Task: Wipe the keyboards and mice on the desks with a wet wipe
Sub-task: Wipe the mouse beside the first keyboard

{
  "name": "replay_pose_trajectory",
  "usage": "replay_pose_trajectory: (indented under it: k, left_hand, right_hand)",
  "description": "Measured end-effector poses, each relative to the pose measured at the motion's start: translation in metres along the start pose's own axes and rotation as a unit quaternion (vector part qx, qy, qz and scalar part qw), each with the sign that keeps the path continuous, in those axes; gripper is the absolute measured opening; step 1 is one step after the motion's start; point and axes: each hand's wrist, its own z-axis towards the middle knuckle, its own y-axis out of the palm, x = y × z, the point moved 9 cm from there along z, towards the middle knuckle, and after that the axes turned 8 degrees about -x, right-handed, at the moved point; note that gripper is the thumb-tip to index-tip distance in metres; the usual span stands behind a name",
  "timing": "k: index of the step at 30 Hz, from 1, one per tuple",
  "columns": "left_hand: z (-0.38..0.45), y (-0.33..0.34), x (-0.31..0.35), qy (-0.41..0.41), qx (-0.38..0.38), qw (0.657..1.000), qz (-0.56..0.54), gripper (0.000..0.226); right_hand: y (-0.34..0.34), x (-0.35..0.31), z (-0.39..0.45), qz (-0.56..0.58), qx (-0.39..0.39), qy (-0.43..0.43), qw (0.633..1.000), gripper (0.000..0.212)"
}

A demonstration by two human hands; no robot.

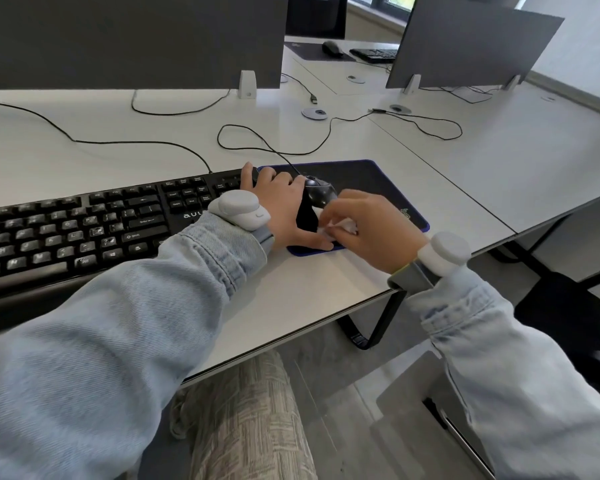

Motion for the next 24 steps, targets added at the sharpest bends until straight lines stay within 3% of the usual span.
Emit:
replay_pose_trajectory:
  k: [3, 6, 9, 13, 17, 21, 24]
  left_hand:
    - [0.0, 0.0, 0.002, 0.004, -0.007, 1.0, 0.006, 0.133]
    - [0.001, 0.0, 0.0, -0.007, -0.009, 1.0, 0.015, 0.125]
    - [0.001, -0.001, 0.001, -0.012, 0.005, 1.0, 0.002, 0.109]
    - [0.005, -0.006, -0.001, 0.01, 0.027, 1.0, -0.014, 0.079]
    - [0.008, -0.006, -0.004, 0.003, 0.022, 1.0, -0.011, 0.076]
    - [0.003, -0.008, -0.002, -0.003, 0.021, 1.0, -0.012, 0.071]
    - [-0.009, -0.015, -0.008, -0.008, 0.027, 0.999, -0.027, 0.061]
  right_hand:
    - [-0.014, 0.023, -0.012, 0.009, 0.044, 0.04, 0.998, 0.007]
    - [-0.036, 0.068, -0.01, 0.035, 0.131, 0.159, 0.978, 0.007]
    - [-0.021, 0.092, 0.007, 0.053, 0.073, 0.228, 0.969, 0.014]
    - [-0.004, 0.07, 0.011, 0.019, 0.021, 0.199, 0.98, 0.012]
    - [0.0, 0.042, -0.015, 0.022, 0.013, 0.173, 0.985, 0.015]
    - [0.007, -0.002, -0.023, 0.041, -0.028, 0.066, 0.997, 0.015]
    - [-0.009, 0.015, -0.022, 0.072, 0.04, 0.106, 0.991, 0.009]
